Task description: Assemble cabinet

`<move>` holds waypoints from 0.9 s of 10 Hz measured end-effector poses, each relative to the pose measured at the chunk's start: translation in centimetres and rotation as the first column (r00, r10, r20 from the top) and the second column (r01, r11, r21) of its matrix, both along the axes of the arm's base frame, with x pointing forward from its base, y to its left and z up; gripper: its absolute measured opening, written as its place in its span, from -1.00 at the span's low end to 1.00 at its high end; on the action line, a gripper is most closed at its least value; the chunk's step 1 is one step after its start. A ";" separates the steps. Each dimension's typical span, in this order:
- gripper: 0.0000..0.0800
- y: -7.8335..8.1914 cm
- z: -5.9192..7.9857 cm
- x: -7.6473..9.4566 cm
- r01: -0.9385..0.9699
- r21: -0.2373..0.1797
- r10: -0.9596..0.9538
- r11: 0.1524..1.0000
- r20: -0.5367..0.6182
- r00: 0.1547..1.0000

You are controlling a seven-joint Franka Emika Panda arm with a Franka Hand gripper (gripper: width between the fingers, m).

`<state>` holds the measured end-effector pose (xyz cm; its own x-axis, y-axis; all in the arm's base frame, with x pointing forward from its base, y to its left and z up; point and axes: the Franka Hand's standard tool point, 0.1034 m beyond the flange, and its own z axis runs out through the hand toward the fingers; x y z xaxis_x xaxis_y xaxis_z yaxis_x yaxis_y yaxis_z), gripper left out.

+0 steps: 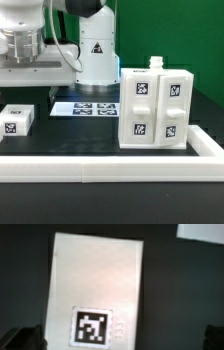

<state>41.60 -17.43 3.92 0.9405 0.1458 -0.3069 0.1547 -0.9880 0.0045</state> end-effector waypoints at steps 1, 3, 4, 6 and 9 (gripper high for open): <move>0.99 -0.8 -0.7 0.0 -0.008 -0.004 0.008 1.000 0.011 1.000; 0.99 -2.0 -1.5 0.1 -0.034 -0.026 0.036 0.999 0.065 0.997; 0.99 -2.0 -1.5 -0.1 -0.033 -0.025 0.034 0.999 0.065 0.997; 0.99 -1.8 -1.5 0.0 -0.029 -0.021 0.031 0.999 0.064 0.997; 0.99 -1.7 -2.6 -0.7 -0.030 -0.019 0.031 0.999 0.041 0.999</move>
Offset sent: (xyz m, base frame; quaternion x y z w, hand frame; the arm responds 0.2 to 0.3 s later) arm -0.0089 -0.0114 -0.0015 -0.0174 0.0414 -0.0083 0.9990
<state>40.90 -19.15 1.31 0.9476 0.1692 -0.2711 0.1838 -0.9825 0.0291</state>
